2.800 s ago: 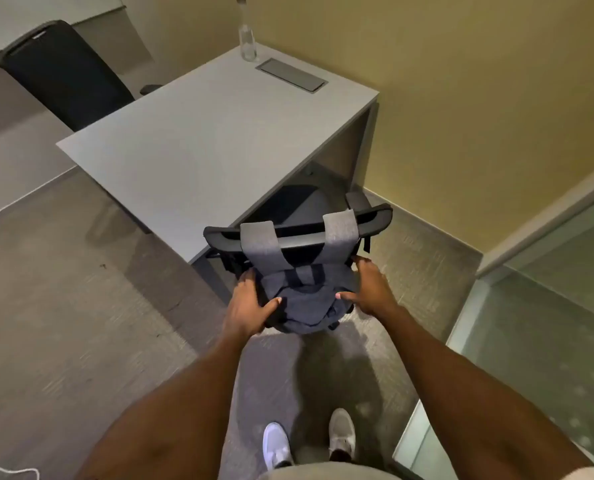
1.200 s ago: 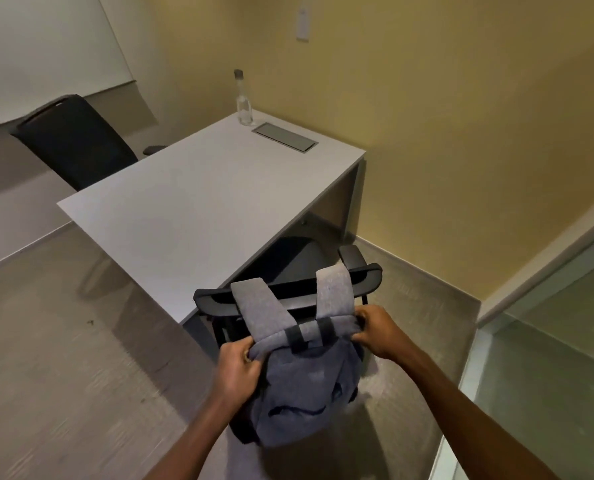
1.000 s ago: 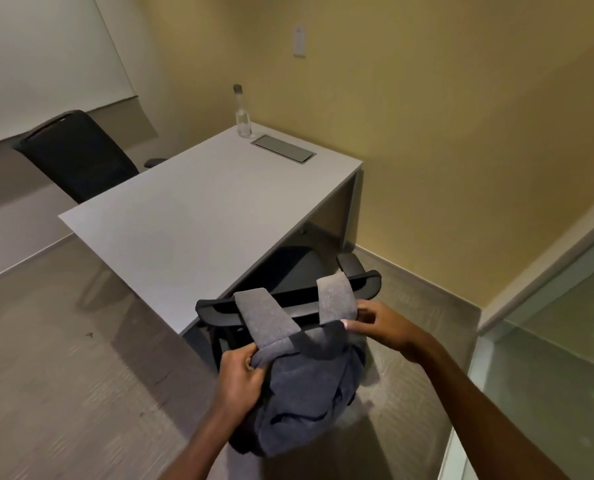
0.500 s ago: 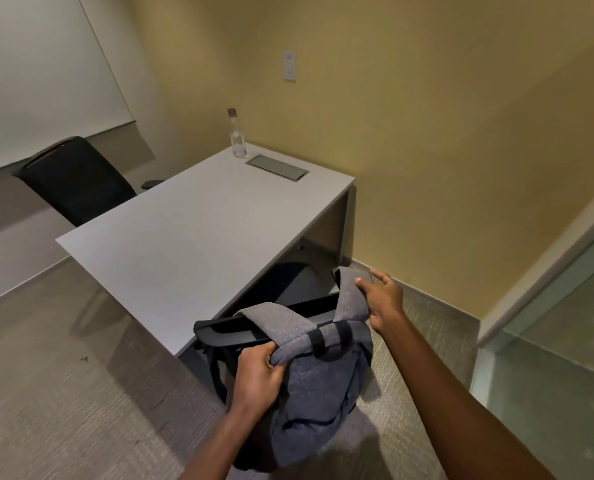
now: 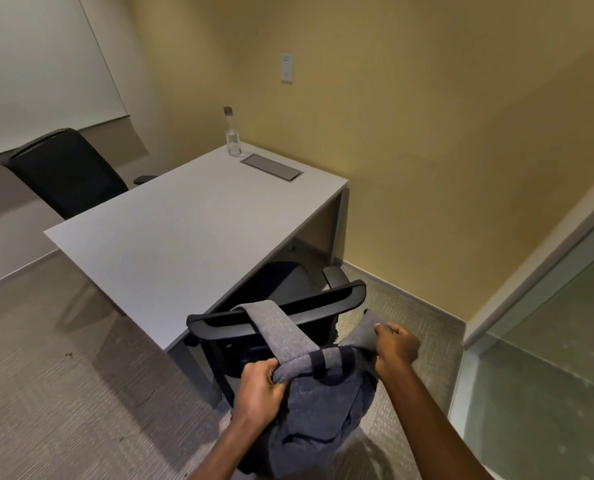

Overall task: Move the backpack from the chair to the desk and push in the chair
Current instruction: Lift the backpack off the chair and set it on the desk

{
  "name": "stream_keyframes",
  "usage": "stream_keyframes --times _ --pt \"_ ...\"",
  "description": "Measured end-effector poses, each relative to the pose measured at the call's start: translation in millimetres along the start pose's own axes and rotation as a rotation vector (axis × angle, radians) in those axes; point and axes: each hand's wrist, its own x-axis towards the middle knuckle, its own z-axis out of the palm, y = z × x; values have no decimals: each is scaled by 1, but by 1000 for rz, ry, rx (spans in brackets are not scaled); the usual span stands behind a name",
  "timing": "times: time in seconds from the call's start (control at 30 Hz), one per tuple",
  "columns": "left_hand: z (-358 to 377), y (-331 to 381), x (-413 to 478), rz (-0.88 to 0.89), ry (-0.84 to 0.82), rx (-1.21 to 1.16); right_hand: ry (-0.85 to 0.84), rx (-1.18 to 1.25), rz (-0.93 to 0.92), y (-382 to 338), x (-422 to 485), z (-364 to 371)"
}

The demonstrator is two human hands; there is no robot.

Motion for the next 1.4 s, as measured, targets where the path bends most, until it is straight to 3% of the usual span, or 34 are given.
stream_keyframes --times 0.13,0.23,0.3,0.37,0.47,0.53,0.8,1.0,1.23,1.4 --pt "-15 -12 -7 24 -16 -12 -82 -227 -85 14 -19 -14" --pt "-28 -23 -16 55 -28 -16 -72 -560 -418 14 -37 -16" --pt "-37 -31 -20 79 -18 -15 -109 -579 -620 14 -55 -6" --pt "-44 -40 -23 99 -11 -3 -289 -524 -735 12 -78 16" --pt "-56 -56 -26 125 -7 27 -627 -579 -704 10 -112 59" --pt "-65 -64 -29 145 -5 40 -737 -598 -641 14 -129 85" --pt "-99 -80 -41 141 13 -12 -706 -551 -721 25 -171 133" --pt "-110 -90 -49 87 60 -15 -841 -516 -772 36 -197 153" --pt "-111 -94 -67 63 90 22 -1027 -710 -815 61 -200 157" --pt "-102 -90 -76 82 63 16 -1018 -839 -816 68 -174 126"
